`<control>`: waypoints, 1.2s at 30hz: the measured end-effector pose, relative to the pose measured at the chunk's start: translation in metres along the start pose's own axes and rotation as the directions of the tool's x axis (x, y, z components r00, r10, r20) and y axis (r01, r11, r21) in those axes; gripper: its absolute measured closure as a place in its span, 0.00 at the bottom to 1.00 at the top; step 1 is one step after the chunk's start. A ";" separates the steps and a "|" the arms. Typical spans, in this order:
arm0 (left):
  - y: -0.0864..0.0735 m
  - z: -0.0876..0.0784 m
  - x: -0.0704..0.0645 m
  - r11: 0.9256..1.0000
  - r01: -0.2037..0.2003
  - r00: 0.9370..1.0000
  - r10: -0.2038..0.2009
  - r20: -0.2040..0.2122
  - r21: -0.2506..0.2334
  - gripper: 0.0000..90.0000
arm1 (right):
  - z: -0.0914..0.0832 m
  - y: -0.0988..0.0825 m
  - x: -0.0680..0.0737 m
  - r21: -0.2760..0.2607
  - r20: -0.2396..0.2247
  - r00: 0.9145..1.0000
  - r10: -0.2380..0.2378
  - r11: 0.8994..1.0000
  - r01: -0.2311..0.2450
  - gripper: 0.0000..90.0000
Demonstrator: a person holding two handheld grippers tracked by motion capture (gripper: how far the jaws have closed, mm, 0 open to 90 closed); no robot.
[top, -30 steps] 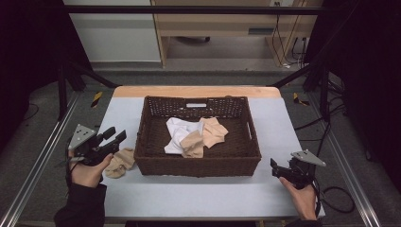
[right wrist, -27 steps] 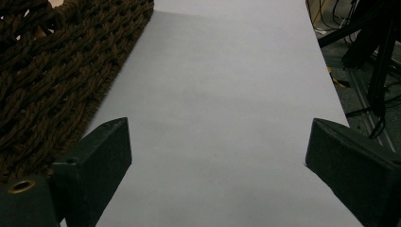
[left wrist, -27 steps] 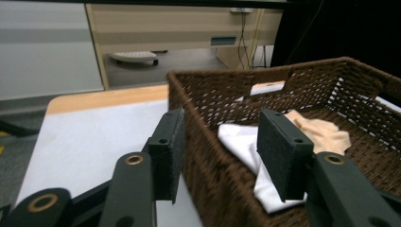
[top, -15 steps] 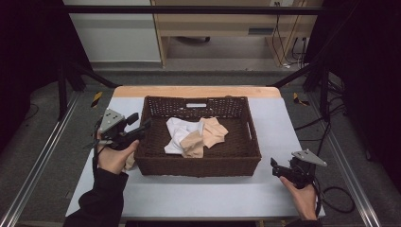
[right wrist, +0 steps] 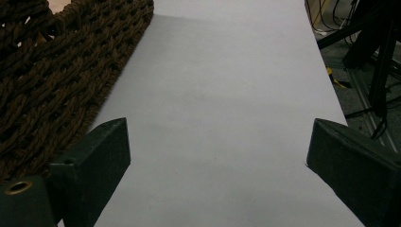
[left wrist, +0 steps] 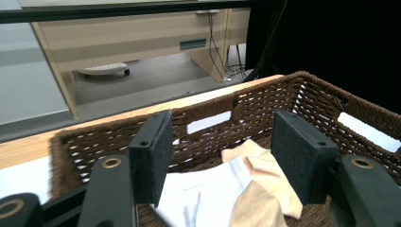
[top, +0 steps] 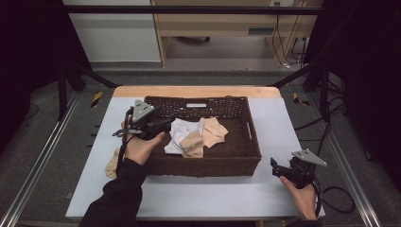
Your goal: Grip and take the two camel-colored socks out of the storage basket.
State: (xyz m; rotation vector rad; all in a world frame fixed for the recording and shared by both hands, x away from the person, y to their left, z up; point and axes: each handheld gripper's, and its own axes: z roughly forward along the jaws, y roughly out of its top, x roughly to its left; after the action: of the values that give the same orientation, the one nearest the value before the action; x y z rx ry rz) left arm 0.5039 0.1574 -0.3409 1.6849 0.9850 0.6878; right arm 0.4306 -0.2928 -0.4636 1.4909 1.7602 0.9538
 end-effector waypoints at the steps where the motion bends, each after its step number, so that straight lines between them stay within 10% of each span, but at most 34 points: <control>1: 0.000 0.003 -0.002 1.000 -0.001 1.000 0.001 0.001 0.003 0.44 | 0.000 0.000 0.000 0.002 -0.001 1.000 -0.001 1.000 0.001 0.08; 23: -0.021 0.076 -0.030 0.992 -0.046 0.999 0.046 0.002 0.119 0.37 | 0.001 0.000 0.001 0.010 -0.009 1.000 -0.005 1.000 0.006 0.08; 36: -0.045 0.102 -0.038 0.961 -0.076 0.997 0.070 0.030 0.266 0.34 | 0.002 0.000 0.001 0.014 -0.013 1.000 -0.007 1.000 0.007 0.09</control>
State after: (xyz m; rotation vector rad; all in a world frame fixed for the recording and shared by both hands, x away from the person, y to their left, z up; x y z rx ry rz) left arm 0.5560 0.0819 -0.4154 1.9685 1.0414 0.6045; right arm 0.4316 -0.2917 -0.4649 1.4897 1.7828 0.9515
